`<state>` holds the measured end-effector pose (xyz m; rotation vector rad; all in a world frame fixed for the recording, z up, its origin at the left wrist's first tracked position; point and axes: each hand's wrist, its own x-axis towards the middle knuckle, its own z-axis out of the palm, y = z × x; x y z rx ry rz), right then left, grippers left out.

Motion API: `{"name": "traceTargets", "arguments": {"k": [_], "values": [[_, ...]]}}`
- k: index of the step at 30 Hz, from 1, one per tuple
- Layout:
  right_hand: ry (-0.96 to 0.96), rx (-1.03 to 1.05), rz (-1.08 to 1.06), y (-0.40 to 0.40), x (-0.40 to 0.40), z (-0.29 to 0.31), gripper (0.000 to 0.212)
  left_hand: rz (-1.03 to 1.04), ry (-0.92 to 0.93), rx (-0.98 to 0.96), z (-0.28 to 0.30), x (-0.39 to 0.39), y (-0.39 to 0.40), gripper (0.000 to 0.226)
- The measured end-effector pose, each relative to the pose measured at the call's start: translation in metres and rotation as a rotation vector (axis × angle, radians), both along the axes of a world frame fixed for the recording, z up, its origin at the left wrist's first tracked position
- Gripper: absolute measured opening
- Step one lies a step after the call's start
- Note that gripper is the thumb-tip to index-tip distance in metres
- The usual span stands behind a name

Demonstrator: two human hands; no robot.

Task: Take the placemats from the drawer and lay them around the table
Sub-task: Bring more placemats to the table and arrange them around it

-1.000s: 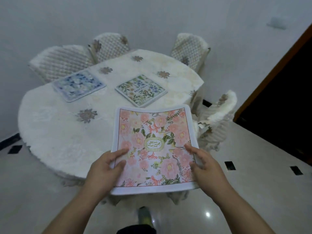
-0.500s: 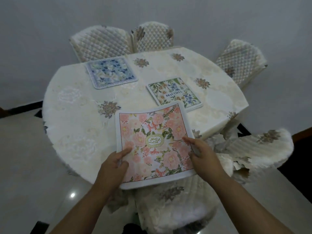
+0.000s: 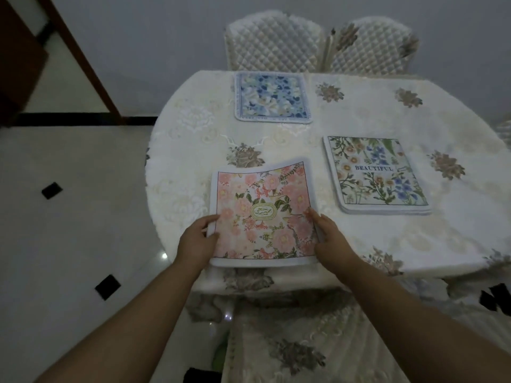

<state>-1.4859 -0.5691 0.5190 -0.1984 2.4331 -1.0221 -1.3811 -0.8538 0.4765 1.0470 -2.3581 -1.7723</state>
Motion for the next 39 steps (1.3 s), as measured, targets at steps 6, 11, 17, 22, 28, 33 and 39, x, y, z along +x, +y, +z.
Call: {"name": "traceTargets", "arguments": {"k": [6,11,17,22,28,33,39], "values": [[-0.025,0.007,-0.010,0.009,-0.016,-0.048,0.084,0.087,-0.037,0.067,-0.031,0.011,0.008,0.045],[0.024,0.044,0.024,0.026,-0.006,-0.070,0.066,0.044,-0.038,-0.037,-0.044,0.017,0.009,0.044],[0.067,0.087,-0.002,0.030,-0.006,-0.079,0.063,-0.054,-0.051,-0.107,-0.051,0.017,0.010,0.043],[0.103,0.149,0.020,0.029,-0.006,-0.082,0.062,-0.068,-0.032,-0.166,-0.056,0.021,0.015,0.043],[0.260,0.257,0.003,0.019,-0.003,-0.075,0.053,-0.104,-0.006,-0.227,-0.060,0.020,0.016,0.044],[0.422,0.224,0.181,0.000,0.000,-0.089,0.065,-0.165,-0.031,-0.322,-0.059,0.018,0.017,0.046],[0.477,0.434,0.392,0.001,-0.009,-0.119,0.077,-0.161,-0.048,-0.526,-0.061,0.018,0.026,0.049]]}}
